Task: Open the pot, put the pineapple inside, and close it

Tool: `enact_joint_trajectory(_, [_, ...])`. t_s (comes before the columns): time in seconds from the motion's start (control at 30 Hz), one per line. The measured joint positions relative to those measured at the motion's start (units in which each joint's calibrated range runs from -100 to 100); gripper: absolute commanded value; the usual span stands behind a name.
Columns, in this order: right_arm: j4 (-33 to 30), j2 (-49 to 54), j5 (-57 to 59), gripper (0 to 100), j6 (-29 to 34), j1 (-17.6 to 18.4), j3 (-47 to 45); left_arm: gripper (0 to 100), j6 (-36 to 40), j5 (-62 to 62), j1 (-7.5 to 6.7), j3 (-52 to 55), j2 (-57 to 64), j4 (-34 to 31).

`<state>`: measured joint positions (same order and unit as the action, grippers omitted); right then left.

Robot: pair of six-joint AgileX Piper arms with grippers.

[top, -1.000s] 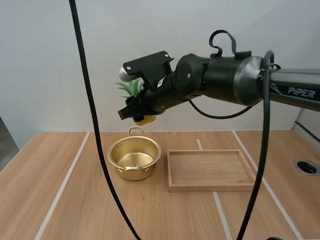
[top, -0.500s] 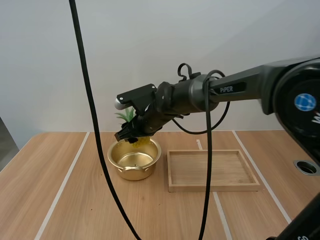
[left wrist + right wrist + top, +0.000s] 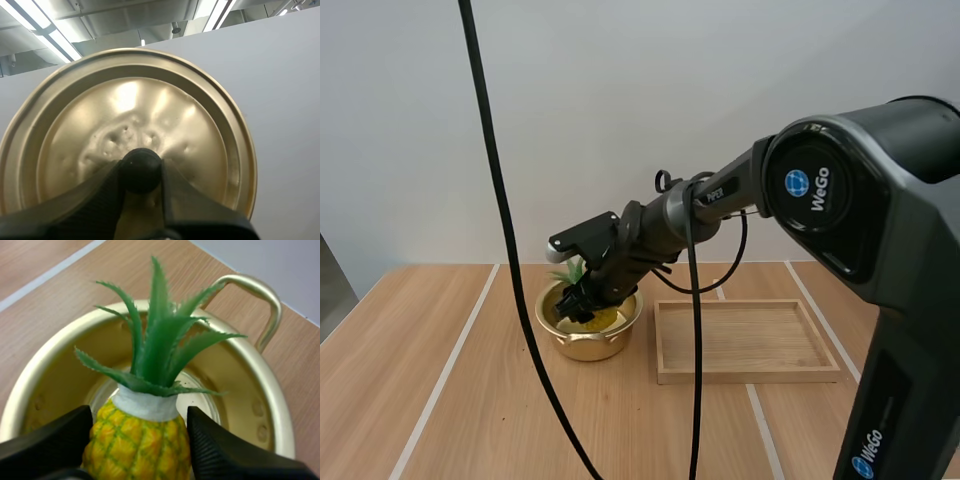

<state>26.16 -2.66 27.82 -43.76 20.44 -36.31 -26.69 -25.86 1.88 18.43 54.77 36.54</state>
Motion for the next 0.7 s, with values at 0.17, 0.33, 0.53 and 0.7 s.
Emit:
enact_joint_trajectory(0.17, [0.0, -2.29, -0.52, 0, -0.36, 0.0, 0.0, 0, 0.0, 0.0, 0.0, 0.0, 0.0, 0.0])
enact_joint_trajectory(0.33, [0.4, -4.13, -1.3, 0, -0.45, 0.0, 0.41, 0, 0.0, 0.0, 0.0, 0.0, 0.0, 0.0])
enact_joint_trajectory(0.53, [0.94, -5.71, -3.26, 0, -0.58, -0.07, 0.83, 0, 0.0, 0.0, 0.0, 0.0, 0.0, 0.0])
enact_joint_trajectory(0.7, [1.06, -6.05, -3.87, 0, -0.7, -0.6, 0.81, 0, 0.0, 0.0, 0.0, 0.0, 0.0, 0.0])
